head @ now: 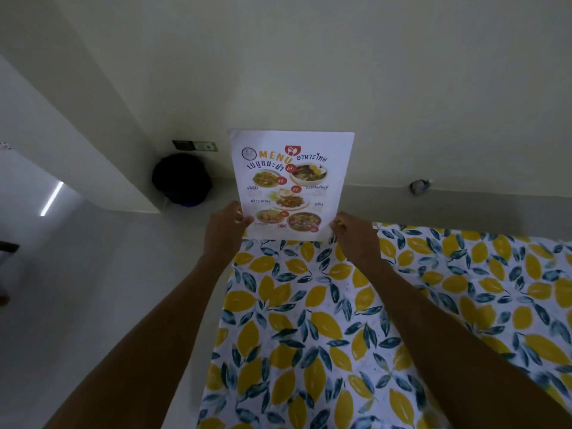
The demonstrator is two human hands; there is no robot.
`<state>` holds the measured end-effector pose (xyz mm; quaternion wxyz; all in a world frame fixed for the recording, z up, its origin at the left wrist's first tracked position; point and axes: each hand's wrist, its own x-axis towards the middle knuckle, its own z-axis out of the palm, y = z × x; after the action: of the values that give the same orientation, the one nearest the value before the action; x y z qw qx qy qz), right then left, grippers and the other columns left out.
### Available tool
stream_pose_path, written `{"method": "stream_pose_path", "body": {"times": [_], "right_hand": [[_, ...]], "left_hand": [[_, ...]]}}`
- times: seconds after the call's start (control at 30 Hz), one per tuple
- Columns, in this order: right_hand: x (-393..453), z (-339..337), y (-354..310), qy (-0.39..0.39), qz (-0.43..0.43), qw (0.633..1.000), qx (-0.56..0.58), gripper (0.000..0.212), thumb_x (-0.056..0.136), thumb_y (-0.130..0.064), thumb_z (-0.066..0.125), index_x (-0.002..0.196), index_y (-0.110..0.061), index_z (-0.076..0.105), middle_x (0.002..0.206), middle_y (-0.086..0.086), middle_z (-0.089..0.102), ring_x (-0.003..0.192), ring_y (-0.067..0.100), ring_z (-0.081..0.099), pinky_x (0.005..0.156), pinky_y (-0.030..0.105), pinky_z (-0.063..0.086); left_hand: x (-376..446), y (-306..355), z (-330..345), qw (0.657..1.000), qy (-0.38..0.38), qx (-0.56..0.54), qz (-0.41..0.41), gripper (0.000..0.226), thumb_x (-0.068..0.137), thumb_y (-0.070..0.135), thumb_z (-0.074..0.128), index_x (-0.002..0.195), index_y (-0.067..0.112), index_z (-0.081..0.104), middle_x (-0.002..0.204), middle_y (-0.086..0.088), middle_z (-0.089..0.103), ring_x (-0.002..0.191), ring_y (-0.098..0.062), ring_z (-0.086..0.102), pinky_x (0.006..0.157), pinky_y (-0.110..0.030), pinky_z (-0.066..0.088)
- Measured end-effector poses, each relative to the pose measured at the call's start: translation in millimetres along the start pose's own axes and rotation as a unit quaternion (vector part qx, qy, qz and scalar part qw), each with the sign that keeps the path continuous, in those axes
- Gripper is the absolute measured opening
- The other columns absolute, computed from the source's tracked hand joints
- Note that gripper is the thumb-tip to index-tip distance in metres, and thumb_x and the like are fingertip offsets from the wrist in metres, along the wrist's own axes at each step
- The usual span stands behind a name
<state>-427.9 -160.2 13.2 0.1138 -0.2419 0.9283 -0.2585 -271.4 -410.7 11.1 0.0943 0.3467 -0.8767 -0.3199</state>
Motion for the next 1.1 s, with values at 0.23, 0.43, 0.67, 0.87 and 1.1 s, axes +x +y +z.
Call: {"method": "stream_pose_path", "body": {"times": [0.23, 0.43, 0.67, 0.87, 1.1], "right_hand": [[-2, 7, 6, 0.01, -0.029, 0.999, -0.029, 0.026, 0.101, -0.038, 0.045, 0.099, -0.016, 0.059, 0.083, 0.012, 0.071, 0.074, 0.034, 0.066, 0.058, 0.037, 0.05], [-8, 5, 2, 0.0, -0.039, 0.994, -0.097, 0.028, 0.103, -0.037, 0.036, 0.106, -0.016, 0.054, 0.089, 0.012, 0.069, 0.081, 0.036, 0.067, 0.059, 0.036, 0.048], [-10, -8, -4, -0.028, -0.04, 0.992, -0.118, 0.032, 0.102, -0.038, 0.038, 0.117, -0.018, 0.056, 0.107, 0.011, 0.069, 0.098, 0.033, 0.066, 0.07, 0.037, 0.045], [-19, -21, -4, -0.06, -0.042, 0.985, -0.155, 0.037, 0.1, -0.04, 0.04, 0.127, -0.015, 0.049, 0.114, 0.014, 0.064, 0.106, 0.036, 0.063, 0.084, 0.047, 0.054], [-39, -33, -10, -0.059, -0.052, 0.971, -0.226, 0.041, 0.101, -0.04, 0.039, 0.132, -0.013, 0.044, 0.118, 0.013, 0.061, 0.107, 0.035, 0.061, 0.077, 0.043, 0.051]], "left_hand": [[-3, -3, 6, 0.999, 0.018, 0.039, 0.027, 0.024, 0.095, 0.044, 0.056, 0.102, 0.021, 0.06, 0.09, 0.002, 0.071, 0.079, -0.017, 0.067, 0.064, -0.035, 0.053], [-10, 4, 4, 0.996, 0.012, 0.078, 0.032, 0.029, 0.098, 0.043, 0.051, 0.11, 0.017, 0.057, 0.1, -0.004, 0.068, 0.086, -0.024, 0.066, 0.067, -0.036, 0.049], [-15, 14, -6, 0.992, -0.02, 0.122, 0.03, 0.039, 0.097, 0.043, 0.055, 0.121, 0.014, 0.054, 0.115, -0.009, 0.065, 0.101, -0.03, 0.064, 0.078, -0.039, 0.048], [-20, 16, -13, 0.987, -0.005, 0.156, 0.046, 0.043, 0.097, 0.047, 0.052, 0.121, 0.012, 0.055, 0.118, -0.011, 0.065, 0.106, -0.033, 0.063, 0.09, -0.048, 0.048], [-40, 24, -25, 0.967, 0.038, 0.242, 0.077, 0.051, 0.093, 0.051, 0.055, 0.114, 0.005, 0.058, 0.11, -0.018, 0.065, 0.099, -0.038, 0.063, 0.083, -0.046, 0.047]]}}
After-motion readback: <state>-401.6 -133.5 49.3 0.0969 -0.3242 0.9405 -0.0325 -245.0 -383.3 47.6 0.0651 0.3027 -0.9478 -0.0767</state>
